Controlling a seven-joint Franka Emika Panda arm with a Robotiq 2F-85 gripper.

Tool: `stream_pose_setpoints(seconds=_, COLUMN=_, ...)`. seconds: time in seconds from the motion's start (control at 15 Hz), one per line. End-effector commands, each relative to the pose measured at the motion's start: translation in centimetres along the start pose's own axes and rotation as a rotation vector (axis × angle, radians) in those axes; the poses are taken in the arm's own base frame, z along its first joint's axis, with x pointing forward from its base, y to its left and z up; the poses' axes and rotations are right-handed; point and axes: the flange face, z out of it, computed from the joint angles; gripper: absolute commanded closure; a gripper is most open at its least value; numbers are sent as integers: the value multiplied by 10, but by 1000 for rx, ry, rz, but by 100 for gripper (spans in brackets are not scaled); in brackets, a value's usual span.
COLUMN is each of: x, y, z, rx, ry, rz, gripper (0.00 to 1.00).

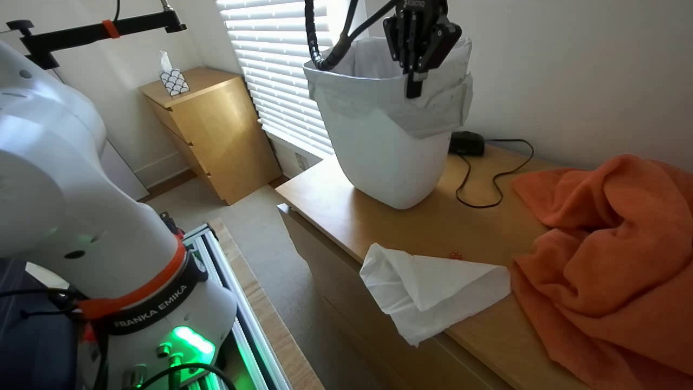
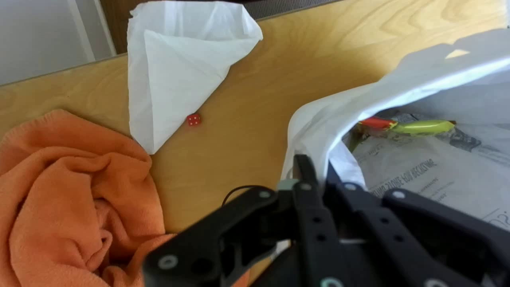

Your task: Turn the waste bin on the worktop clockwise once

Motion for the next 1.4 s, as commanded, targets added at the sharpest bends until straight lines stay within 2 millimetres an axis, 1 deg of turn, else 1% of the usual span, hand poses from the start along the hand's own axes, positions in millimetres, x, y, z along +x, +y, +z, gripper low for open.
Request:
stream_pose_setpoints(seconds=0.0, x=-7, y=-15, z=3, rx=-22, ry=-60, rz=58, gripper=100)
stream_pose_setpoints(seconds=0.13, x=-9, y=-23, z=2, rx=-34, ry=-66, rz=109, gripper=99)
stream_pose_setpoints(seconds=0.27, x=-10, y=-32, z=3, rx=-60, ry=-27, rz=198, gripper=99)
stream_pose_setpoints(seconds=0.4, x=-12, y=-42, z=4, rx=-89, ry=-30, rz=267, gripper=99)
stream_pose_setpoints(seconds=0.53, x=-11, y=-48, z=7, rx=-138, ry=-29, rz=294, gripper=99)
stream_pose_setpoints(seconds=0.6, x=-11, y=-51, z=7, rx=-130, ry=-53, rz=282, gripper=99)
stream_pose_setpoints(seconds=0.67, x=-8, y=-45, z=-3, rx=-102, ry=-29, rz=251, gripper=96)
stream_pose_setpoints(seconds=1.0, x=-9, y=-48, z=-3, rx=-107, ry=-40, rz=258, gripper=96)
stream_pose_setpoints(seconds=1.07, x=-9, y=-48, z=-3, rx=-107, ry=-40, rz=258, gripper=99)
stream_pose_setpoints(seconds=1.33, x=-22, y=-55, z=-6, rx=-94, ry=-44, rz=314, gripper=99)
